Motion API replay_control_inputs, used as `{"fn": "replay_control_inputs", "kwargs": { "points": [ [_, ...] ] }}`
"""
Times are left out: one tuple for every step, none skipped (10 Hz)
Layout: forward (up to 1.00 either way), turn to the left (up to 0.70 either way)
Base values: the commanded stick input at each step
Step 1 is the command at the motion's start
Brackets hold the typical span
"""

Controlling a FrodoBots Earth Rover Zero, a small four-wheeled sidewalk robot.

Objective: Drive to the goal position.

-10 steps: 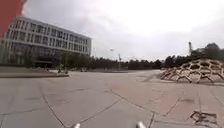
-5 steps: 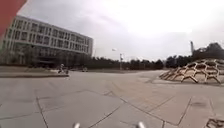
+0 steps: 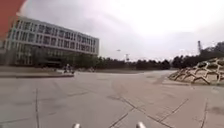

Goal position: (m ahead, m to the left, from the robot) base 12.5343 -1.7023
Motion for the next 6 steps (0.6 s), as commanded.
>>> {"fn": "replay_control_inputs", "kwargs": {
  "points": [
    [0.5, 0.0],
    [0.5, 0.0],
    [0.5, 0.0],
    [0.5, 0.0],
    [0.5, 0.0],
    [0.5, 0.0]
  ]
}}
